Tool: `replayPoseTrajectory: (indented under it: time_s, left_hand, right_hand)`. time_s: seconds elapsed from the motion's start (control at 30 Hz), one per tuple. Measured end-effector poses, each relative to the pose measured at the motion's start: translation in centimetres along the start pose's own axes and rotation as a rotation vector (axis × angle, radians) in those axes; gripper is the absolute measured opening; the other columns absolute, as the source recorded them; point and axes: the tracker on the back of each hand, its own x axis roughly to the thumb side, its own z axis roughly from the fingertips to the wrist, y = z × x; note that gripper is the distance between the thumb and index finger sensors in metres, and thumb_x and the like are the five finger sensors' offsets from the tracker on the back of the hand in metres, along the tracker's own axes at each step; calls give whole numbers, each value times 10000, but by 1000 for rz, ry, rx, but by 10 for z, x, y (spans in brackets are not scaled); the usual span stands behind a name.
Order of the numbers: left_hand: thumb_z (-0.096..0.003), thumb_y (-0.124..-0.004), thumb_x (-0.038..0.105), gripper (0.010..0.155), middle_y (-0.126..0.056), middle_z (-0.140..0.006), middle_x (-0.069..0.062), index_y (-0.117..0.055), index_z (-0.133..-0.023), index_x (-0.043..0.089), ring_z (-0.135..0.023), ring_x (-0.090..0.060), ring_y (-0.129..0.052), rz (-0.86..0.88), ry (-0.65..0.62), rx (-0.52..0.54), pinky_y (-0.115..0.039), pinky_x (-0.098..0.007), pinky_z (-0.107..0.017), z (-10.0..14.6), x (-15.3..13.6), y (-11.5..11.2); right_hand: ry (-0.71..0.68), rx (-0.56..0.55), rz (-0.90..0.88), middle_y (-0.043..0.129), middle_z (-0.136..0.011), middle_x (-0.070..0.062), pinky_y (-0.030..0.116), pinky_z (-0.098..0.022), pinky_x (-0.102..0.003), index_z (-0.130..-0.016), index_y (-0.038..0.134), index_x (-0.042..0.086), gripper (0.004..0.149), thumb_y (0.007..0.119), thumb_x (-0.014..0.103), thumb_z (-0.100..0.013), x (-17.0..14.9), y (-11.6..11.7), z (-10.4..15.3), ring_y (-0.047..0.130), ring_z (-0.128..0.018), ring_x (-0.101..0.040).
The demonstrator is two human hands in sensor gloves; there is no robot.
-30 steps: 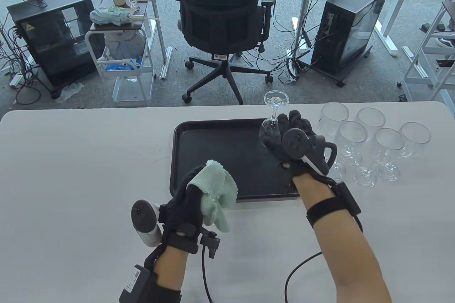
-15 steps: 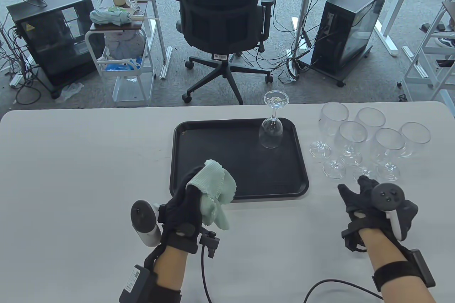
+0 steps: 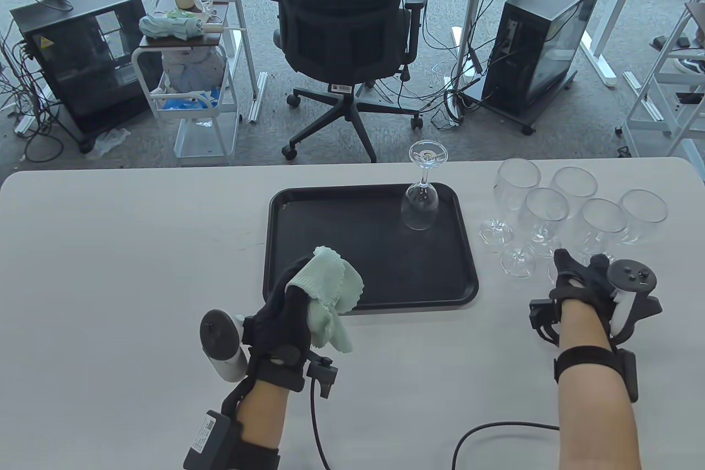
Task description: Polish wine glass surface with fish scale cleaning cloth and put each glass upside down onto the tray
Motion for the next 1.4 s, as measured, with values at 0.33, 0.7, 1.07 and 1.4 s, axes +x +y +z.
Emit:
replayPoseTrajectory:
  time_s: [0.33, 0.7, 1.07, 1.4]
  left_hand:
    - [-568, -570, 599, 557, -616, -1124, -62, -643, -1037, 309, -977, -376, -710, 22, 15, 28, -780, -596, -592, 0, -3, 9]
    - [-566, -571, 607, 564, -610, -1128, -61, -638, -1045, 317, -982, -377, -704, 33, 23, 21, -770, -601, -601, -1, -5, 12]
    - [-565, -567, 606, 566, -611, -1128, -60, -636, -1046, 316, -985, -375, -701, 31, 22, 24, -766, -603, -608, -1, -6, 10]
    - [-560, -563, 604, 566, -559, -1156, -50, -625, -1051, 329, -1032, -371, -619, 16, -33, -37, -685, -637, -671, 0, 4, -7]
  right_hand:
    - [65, -57, -47, 426, -1126, -168, 543, -665, -607, -956, 713, 316, 570, 911, 532, -467, -5, 9, -15, 486, -959, -481]
    - [8, -27, -46, 507, -1102, -175, 557, -667, -595, -914, 742, 308, 476, 907, 406, -478, -10, 4, -5, 537, -945, -479]
    - [-866, -49, 92, 780, -990, -62, 371, -659, -737, -948, 622, 363, 465, 790, 343, -515, -3, -51, 43, 503, -1028, -419]
    - [-1568, -130, 629, 865, -870, -46, 675, -661, -587, -952, 733, 369, 484, 870, 343, -488, 55, 17, 221, 744, -912, -310]
